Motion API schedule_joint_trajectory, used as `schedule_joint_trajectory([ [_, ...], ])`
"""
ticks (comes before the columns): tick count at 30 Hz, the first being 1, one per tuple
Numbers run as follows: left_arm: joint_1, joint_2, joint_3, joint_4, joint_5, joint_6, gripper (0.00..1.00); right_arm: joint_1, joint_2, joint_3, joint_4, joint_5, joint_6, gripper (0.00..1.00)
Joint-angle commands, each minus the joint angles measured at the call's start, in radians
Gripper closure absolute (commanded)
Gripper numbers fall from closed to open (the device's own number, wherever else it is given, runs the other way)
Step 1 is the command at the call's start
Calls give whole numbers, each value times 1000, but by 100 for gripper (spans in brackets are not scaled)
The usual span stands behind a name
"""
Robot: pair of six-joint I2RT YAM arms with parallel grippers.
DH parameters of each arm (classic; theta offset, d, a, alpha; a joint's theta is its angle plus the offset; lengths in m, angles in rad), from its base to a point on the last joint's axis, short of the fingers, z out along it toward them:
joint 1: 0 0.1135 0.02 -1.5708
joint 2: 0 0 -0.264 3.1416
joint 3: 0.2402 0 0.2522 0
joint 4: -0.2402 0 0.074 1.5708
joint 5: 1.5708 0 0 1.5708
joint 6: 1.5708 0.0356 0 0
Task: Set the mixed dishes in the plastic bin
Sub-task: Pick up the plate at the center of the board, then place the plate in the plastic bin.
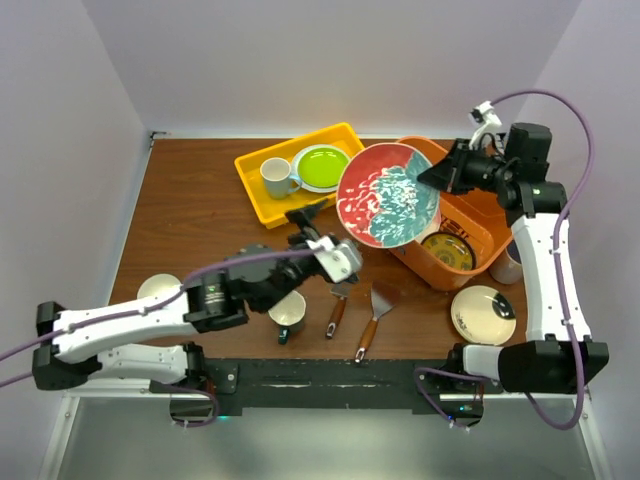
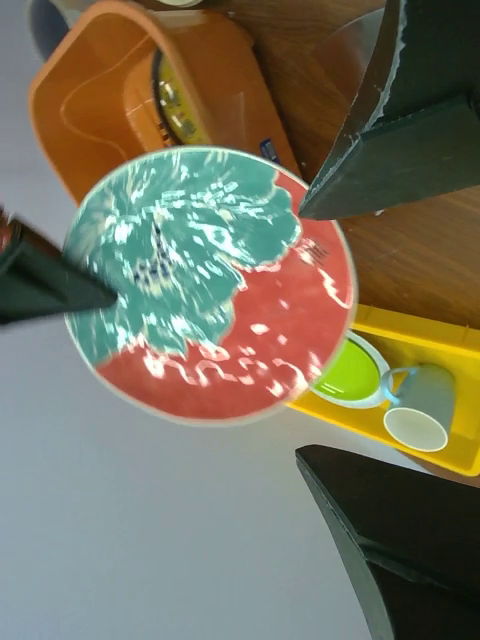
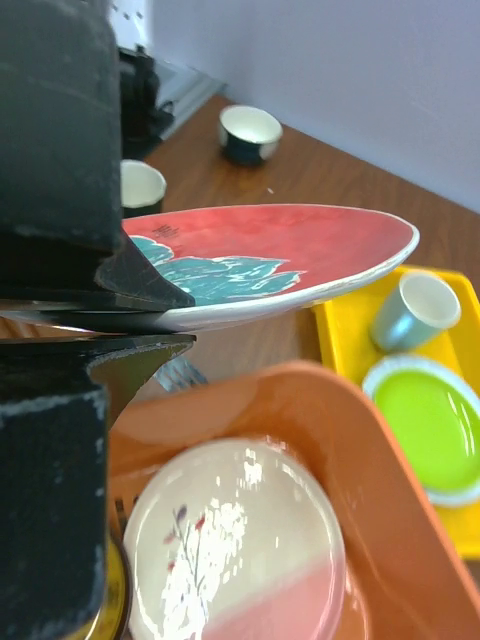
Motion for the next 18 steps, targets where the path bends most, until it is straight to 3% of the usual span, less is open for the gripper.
schedule_joint_trajectory([
  [1,97,-103,-12,-101,103,-142,0,-111,-39,-33,221,-120,27,100],
  [5,223,-204,-78,-158,147,-205,0,-200,-45,-65,247,-163,10,100],
  [18,523,-431,-350,-143,163,-340,0,-262,-34,-145,289,-194,-65,100],
])
